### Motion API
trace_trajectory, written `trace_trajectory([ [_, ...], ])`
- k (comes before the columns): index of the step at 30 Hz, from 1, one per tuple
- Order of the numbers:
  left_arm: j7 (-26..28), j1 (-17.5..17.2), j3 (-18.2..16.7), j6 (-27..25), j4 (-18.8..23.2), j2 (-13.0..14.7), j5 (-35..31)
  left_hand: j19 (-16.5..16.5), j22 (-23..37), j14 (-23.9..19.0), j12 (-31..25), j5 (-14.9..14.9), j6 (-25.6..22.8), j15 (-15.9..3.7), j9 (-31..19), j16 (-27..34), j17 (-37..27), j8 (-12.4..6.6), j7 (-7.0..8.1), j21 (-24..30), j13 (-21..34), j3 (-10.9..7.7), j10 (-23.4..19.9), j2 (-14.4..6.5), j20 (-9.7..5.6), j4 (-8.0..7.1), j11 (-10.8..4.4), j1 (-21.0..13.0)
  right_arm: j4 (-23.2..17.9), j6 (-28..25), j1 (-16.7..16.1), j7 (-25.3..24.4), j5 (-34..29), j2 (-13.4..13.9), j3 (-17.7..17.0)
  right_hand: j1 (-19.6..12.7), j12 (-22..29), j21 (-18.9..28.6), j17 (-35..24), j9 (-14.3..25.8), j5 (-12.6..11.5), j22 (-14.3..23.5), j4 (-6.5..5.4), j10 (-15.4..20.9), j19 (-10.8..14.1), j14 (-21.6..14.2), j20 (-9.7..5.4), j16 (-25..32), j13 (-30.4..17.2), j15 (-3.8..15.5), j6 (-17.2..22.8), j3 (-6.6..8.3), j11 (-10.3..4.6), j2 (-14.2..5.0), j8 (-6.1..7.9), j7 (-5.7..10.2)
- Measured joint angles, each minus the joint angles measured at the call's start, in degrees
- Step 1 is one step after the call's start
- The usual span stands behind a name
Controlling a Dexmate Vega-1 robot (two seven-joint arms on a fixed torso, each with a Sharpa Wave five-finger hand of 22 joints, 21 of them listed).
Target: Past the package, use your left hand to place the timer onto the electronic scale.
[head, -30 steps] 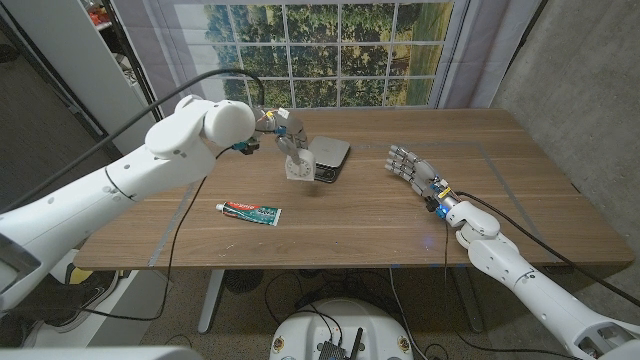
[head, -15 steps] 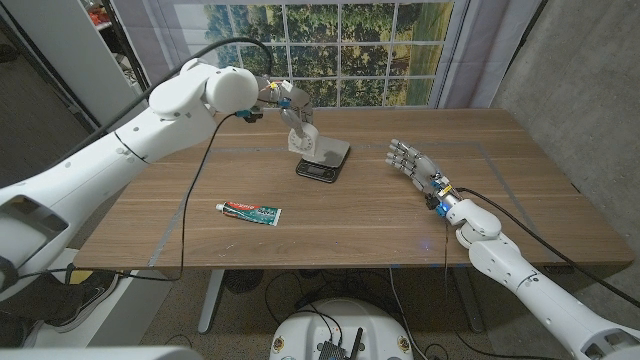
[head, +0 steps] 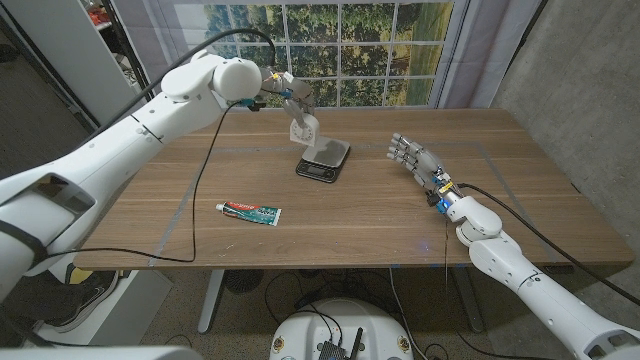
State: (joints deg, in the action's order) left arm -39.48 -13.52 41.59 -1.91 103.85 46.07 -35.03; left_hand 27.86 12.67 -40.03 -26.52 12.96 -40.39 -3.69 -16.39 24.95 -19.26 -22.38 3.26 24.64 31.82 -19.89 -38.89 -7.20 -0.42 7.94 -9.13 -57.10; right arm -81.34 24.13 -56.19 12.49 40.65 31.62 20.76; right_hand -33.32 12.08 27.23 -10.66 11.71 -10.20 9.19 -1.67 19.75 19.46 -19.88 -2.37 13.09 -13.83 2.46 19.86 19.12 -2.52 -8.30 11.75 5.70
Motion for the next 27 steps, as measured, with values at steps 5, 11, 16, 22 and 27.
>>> trace_trajectory([
  [5, 1.48, 2.33, 1.75, 2.33, -7.42, -2.92, 0.44, -0.22, 0.0, 0.0, 0.02, 0.0, -0.12, 0.0, -0.22, -0.43, -0.04, 0.03, 0.15, 0.0, 0.17, -0.04, 0.0, -0.01, 0.21, -0.04, 0.0, 0.0, -0.24, 0.4, 0.03, -0.61, -0.35, -0.07, 0.05, 0.0, 0.0, -0.28, 0.0, 0.0, 0.0, 0.0, 0.0, 0.0, 0.0, 0.0, 0.0, -0.4, 0.0, 0.0, 0.0, 0.0, 0.0, 0.0, 0.0, 0.0],
  [11, 3.17, 3.9, 3.18, 4.5, -12.44, -4.96, 1.04, -0.45, -0.01, 0.03, 0.15, -0.01, 0.18, 0.0, -0.26, -0.44, -0.04, 0.03, 0.44, 0.0, 0.48, -0.04, 0.0, -0.06, -0.01, -0.03, 0.0, 0.06, -0.75, 0.51, -0.29, -1.13, -0.41, -0.03, 0.05, 0.01, 0.0, -0.49, -0.01, 0.0, 0.0, 0.0, 0.24, 0.0, 0.0, -0.22, 0.0, -0.44, 0.0, -0.22, 0.0, 0.24, 0.0, -0.01, 0.0, 0.0],
  [16, 4.83, 5.56, 5.03, 6.29, -18.03, -7.35, 1.59, -0.65, -0.01, 0.55, 0.25, -0.21, 0.19, -0.1, -0.25, -0.89, -0.03, 0.11, 0.44, 0.0, 0.64, -0.04, 0.22, -0.5, -0.21, -0.04, -0.22, -0.38, -1.23, 0.52, -0.66, -1.43, -0.41, 0.13, -0.03, 0.24, 0.0, -0.66, -0.01, 0.01, 0.0, 0.0, 0.24, 0.0, -0.01, -0.22, 0.0, -0.44, 0.0, -0.22, 0.0, 0.24, 0.01, -0.24, 0.0, 0.0],
  [22, 6.36, 7.2, 6.84, 8.2, -23.06, -9.58, 2.05, -0.96, -0.01, 0.55, 0.37, -0.22, 0.2, -0.1, -0.25, -0.89, -0.01, -0.11, 0.43, 0.45, 0.92, -0.04, 0.22, -0.5, 0.09, -0.04, -0.21, -0.38, -1.82, 0.53, -1.07, -1.65, -0.36, 0.4, -0.12, 0.23, 0.0, -0.66, -0.01, 0.01, 0.0, 0.0, 0.47, 0.0, -0.01, -0.21, 0.0, -0.44, 0.27, -0.22, 0.0, 0.47, 0.01, -0.24, 0.0, 0.0],
  [27, 7.65, 8.83, 8.59, 10.15, -27.97, -11.62, 2.59, -0.96, -0.01, 0.55, 0.45, -0.22, 0.31, -0.1, -0.25, -1.33, -0.01, -0.11, 0.51, 0.45, 1.28, 0.21, 0.22, -0.5, 0.09, -0.29, -0.2, -0.38, -2.17, 0.53, -1.36, -1.81, -0.29, 0.56, -0.19, 0.23, 0.0, -0.96, -0.01, 0.01, 0.0, 0.0, 0.47, -0.01, -0.01, -0.21, 0.0, -0.44, 0.27, -0.22, 0.0, 0.47, 0.01, -0.24, 0.0, 0.0],
])
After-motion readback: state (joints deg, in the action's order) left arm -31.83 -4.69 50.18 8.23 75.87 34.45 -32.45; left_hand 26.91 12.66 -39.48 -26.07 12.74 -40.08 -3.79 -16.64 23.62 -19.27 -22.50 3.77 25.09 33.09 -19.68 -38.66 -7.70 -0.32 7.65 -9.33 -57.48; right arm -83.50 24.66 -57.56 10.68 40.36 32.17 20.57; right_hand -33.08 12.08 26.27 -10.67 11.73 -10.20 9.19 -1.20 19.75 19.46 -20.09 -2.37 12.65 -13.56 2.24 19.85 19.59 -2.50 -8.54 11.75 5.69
